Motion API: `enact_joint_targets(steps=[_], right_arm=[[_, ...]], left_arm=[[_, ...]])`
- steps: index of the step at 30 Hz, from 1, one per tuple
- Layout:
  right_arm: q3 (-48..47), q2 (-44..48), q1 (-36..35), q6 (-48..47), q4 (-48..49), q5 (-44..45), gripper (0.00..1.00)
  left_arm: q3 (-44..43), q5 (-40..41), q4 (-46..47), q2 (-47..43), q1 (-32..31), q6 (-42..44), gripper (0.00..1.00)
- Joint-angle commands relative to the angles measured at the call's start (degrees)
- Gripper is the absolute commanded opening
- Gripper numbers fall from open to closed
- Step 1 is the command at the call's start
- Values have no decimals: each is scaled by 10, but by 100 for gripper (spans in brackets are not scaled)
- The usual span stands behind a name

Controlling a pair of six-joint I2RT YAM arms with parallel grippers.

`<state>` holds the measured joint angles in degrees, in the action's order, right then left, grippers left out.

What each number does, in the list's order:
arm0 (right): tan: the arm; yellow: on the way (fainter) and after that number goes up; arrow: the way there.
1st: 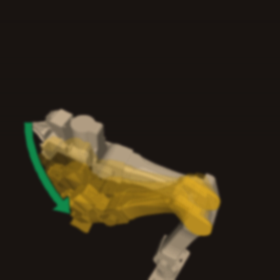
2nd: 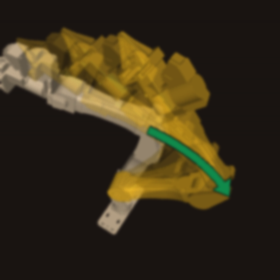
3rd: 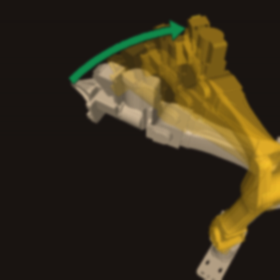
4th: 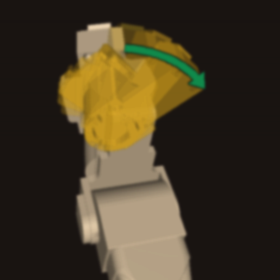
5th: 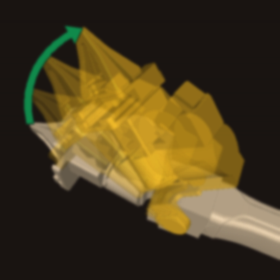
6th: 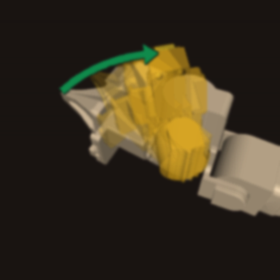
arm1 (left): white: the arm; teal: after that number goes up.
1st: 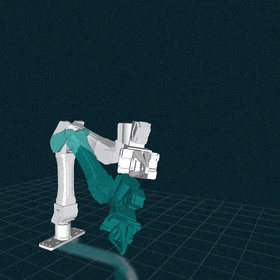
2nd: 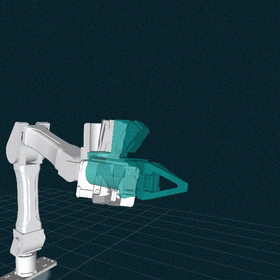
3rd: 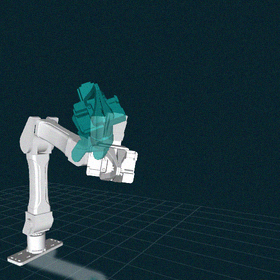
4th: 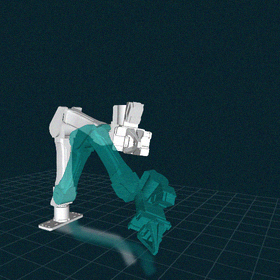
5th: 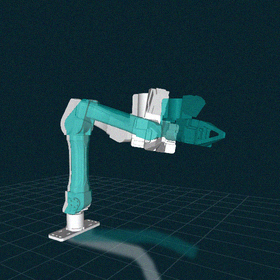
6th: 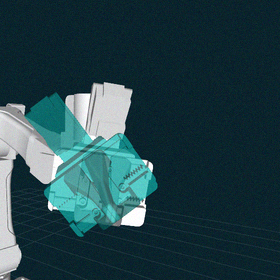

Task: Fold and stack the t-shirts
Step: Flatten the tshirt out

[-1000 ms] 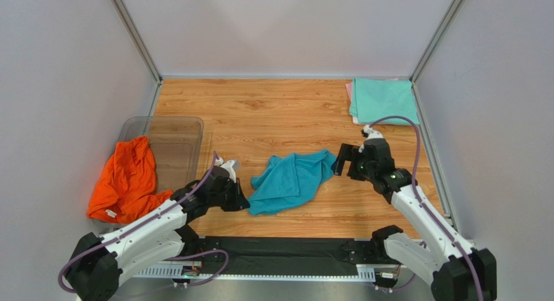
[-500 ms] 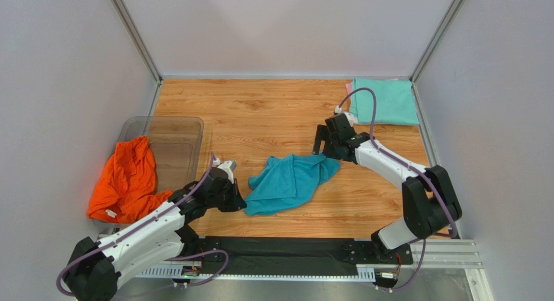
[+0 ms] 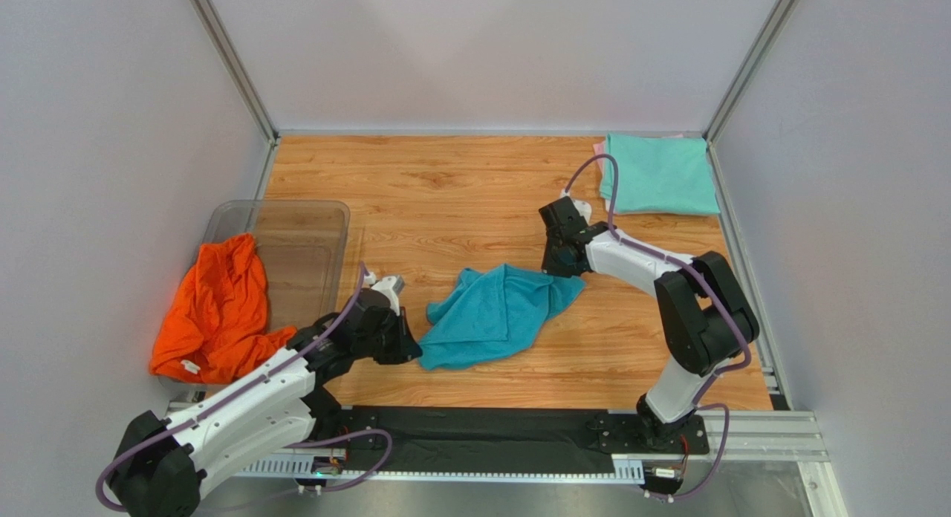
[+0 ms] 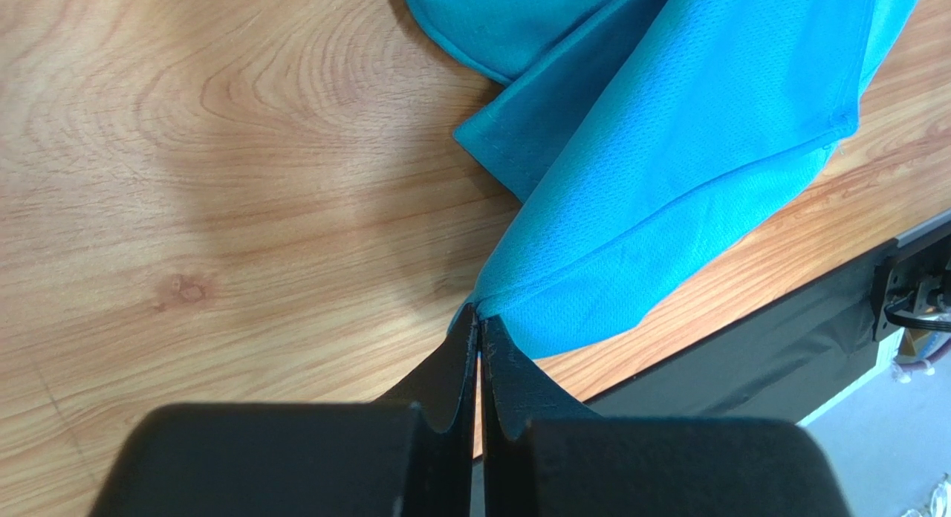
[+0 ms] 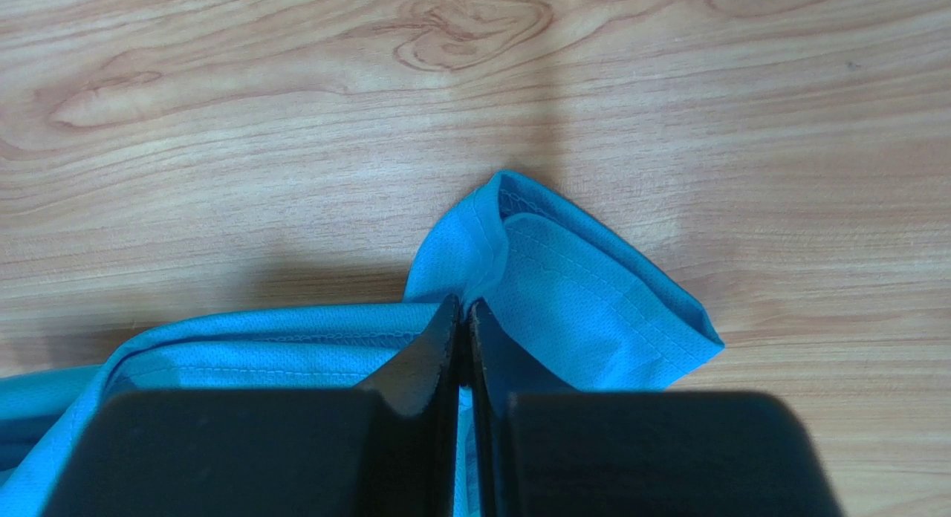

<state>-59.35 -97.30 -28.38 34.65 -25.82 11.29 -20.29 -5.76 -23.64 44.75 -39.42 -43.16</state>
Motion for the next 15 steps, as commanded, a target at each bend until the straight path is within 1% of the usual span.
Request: enact_joint_targets(steps=[1, 3, 4, 6, 7, 8, 9, 11, 12, 13, 15], right_arm=[[-9, 58, -6, -3, 17, 39, 0], [-6, 87, -6, -15, 12, 54, 0], [-7, 120, -7, -20, 8, 60, 0], [-13, 157, -7, -37, -7, 75, 0], [-17, 193, -7, -42, -14, 84, 0], [-21, 213, -7, -49, -21, 90, 0], [-24, 251, -7, -56, -29, 102, 0], [-35, 291, -6, -79, -34, 109, 0], [-38, 310, -7, -87, -42, 112, 0], [-51, 347, -7, -99, -47, 113, 0], [-66, 393, -7, -110, -55, 110, 0]], left_arm=[[-23, 14, -14, -12, -2, 11, 0], [-36, 23, -18, -17, -3, 15, 0], [-54, 29, -22, -19, -3, 22, 0], [-77, 45, -31, -25, -3, 29, 0], [-104, 51, -36, -27, -2, 36, 0], [-116, 55, -36, -30, -3, 40, 0], [-129, 57, -37, -36, -2, 45, 0], [-170, 57, -39, -42, -2, 60, 0], [-185, 73, -41, -49, -3, 63, 0], [-217, 84, -45, -53, -3, 70, 0], [-247, 88, -44, -64, -3, 77, 0]])
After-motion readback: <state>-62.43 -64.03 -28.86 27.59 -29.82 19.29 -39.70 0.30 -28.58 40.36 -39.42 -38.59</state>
